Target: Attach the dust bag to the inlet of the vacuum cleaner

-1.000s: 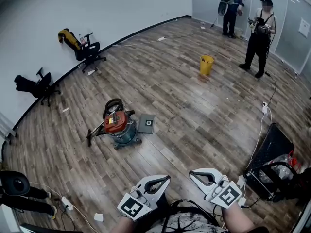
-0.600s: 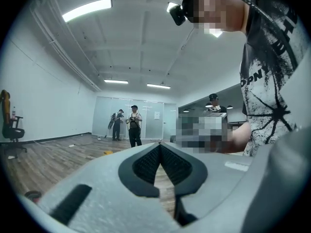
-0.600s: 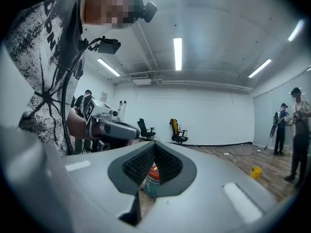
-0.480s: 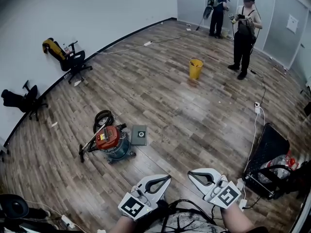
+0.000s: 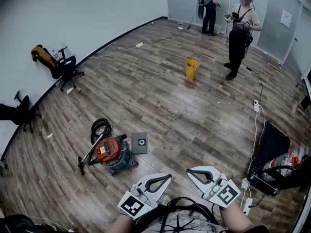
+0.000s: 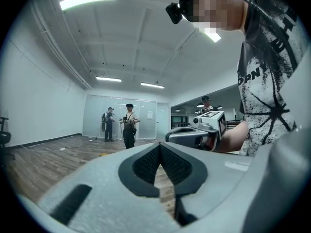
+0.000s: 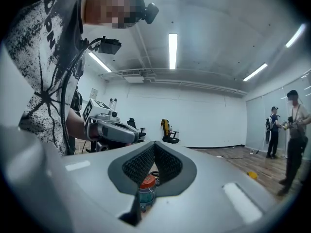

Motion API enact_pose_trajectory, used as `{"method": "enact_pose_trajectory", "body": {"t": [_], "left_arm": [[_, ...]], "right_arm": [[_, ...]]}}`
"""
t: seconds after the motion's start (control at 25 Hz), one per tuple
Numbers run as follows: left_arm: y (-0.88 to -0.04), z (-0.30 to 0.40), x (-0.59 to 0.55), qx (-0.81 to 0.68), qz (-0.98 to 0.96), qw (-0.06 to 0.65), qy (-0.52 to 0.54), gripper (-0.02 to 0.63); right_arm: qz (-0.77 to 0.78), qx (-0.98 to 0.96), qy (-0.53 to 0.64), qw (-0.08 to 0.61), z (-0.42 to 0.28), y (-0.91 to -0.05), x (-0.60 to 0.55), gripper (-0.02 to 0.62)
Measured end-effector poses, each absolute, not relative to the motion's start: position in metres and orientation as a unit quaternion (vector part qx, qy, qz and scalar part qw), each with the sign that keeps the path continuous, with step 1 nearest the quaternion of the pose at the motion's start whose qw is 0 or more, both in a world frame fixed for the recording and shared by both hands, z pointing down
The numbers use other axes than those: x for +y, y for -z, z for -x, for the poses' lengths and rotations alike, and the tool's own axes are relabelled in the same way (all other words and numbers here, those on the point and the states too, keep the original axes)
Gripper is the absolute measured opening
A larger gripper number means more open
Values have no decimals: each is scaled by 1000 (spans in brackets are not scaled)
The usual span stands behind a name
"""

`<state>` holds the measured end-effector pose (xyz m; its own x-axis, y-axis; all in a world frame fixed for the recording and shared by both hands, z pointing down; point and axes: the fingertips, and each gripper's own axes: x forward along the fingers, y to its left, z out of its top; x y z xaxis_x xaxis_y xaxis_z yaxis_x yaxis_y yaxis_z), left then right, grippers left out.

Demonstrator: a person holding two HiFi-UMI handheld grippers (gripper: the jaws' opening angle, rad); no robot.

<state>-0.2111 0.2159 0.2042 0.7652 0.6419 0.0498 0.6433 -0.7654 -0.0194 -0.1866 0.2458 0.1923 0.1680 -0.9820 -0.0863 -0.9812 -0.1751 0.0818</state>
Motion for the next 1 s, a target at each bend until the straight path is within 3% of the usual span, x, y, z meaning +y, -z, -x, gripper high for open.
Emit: {"method": "enact_pose_trajectory", "body": {"t": [0.4, 0.6, 1.0], "left_arm": [[-210, 172, 176, -360, 933, -6, 11, 2], [-219, 149, 168, -369, 929, 17, 30, 2], [-221, 54, 164, -325, 945, 15, 40, 2]], "right_arm": [[-778, -625, 58, 19, 144, -190, 204, 6], [-781, -622, 53, 27, 120, -193, 197, 6], [-749, -661, 50, 20, 27, -196, 188, 6]]}}
